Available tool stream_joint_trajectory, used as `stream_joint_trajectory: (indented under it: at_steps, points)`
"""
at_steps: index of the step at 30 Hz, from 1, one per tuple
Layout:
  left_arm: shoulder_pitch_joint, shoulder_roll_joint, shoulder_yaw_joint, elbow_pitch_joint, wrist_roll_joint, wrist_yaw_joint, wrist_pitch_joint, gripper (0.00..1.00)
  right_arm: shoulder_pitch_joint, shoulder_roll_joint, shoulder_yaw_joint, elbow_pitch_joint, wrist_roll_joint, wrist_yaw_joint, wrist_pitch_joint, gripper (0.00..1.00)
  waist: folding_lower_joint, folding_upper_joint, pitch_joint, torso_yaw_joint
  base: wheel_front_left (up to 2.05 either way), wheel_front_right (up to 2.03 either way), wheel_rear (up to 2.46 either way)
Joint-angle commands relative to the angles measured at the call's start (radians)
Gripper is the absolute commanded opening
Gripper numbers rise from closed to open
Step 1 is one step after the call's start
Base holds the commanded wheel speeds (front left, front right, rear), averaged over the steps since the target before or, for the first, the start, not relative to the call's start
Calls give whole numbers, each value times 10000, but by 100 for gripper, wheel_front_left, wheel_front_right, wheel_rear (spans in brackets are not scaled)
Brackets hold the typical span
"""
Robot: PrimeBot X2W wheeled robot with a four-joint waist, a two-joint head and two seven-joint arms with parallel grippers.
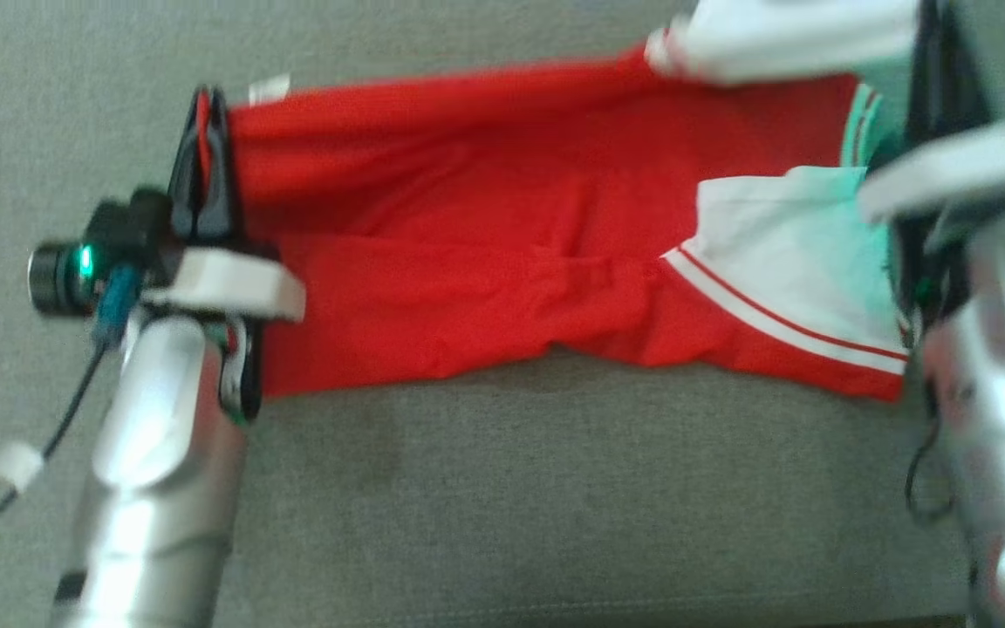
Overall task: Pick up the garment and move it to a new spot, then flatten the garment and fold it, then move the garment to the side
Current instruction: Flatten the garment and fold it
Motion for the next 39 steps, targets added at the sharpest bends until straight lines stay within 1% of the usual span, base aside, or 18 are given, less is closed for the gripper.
stream_joint_trajectory:
  at_steps: [1,5,9,10,11,12,13,14,15,16,20,24,27,30,33,36,39]
  points:
    - [385,376,548,-616,183,-54,-42,0,688,112,367,-841,444,-9,-107,0,1,0,-400,-269,0,0,0]
    - [1499,215,924,-886,340,-101,-42,0,2295,106,684,-1646,1236,-9,-107,0,1,0,-834,-382,0,0,0]
    - [2378,35,1107,-819,496,-163,-42,0,3332,180,802,-1851,1698,-9,-108,0,1,0,-1188,-440,0,0,0]
    - [2560,-12,1128,-793,536,-161,-42,5,3512,224,803,-1807,1774,-9,-108,0,1,0,-1277,-445,0,0,0]
    - [2730,-56,1144,-773,572,-158,-42,21,3663,253,785,-1746,1812,-9,-108,0,1,0,-1350,-445,0,0,0]
    - [2730,-56,1144,-773,572,-158,-42,21,3663,253,785,-1746,1812,-9,-108,0,1,0,-1350,-445,0,0,0]
    - [2883,-102,1176,-753,574,-155,-42,29,3788,270,773,-1697,1810,-9,-108,0,1,0,-1423,-435,0,0,0]
    - [3019,-144,1204,-741,580,-148,-42,46,3894,316,707,-1642,1818,-9,-108,24,1,0,-1488,-424,0,0,0]
    - [3149,-180,1221,-747,606,-124,-42,87,3996,379,635,-1570,1827,-9,-108,75,1,0,-1570,-407,0,0,0]
    - [3269,-214,1271,-759,615,-56,-42,100,4079,436,584,-1488,1798,-9,-108,100,1,0,-1641,-394,0,0,0]
    - [3699,-299,1459,-1121,780,353,-42,100,4266,682,268,-1623,1359,-9,-108,100,1,0,-1947,-322,0,0,0]
    - [4221,-330,1415,-1670,1159,655,-42,100,4506,909,-48,-2224,113,-9,-108,100,1,0,-2282,-278,0,0,0]
    - [4648,-337,1158,-1809,1474,708,-42,100,4810,1115,-495,-2520,-739,-9,-108,100,1,0,-2634,-198,0,0,0]
    - [5092,-342,1085,-1861,1530,814,-42,100,5173,1269,-696,-2480,-1239,-9,-108,100,1,0,-2998,-161,0,0,0]
    - [5520,-350,1057,-1854,1466,889,-42,100,5489,1323,-679,-2286,-1502,-9,-108,100,1,0,-3264,-127,0,0,0]
    - [5951,-359,910,-1868,1433,938,-42,100,5746,1333,-374,-1920,-1237,-9,-108,100,1,0,-3459,-70,0,0,0]
    - [6123,-364,753,-1846,1412,921,-42,100,5785,1334,-281,-1702,-1122,-9,-108,100,1,0,-3479,-32,0,0,0]
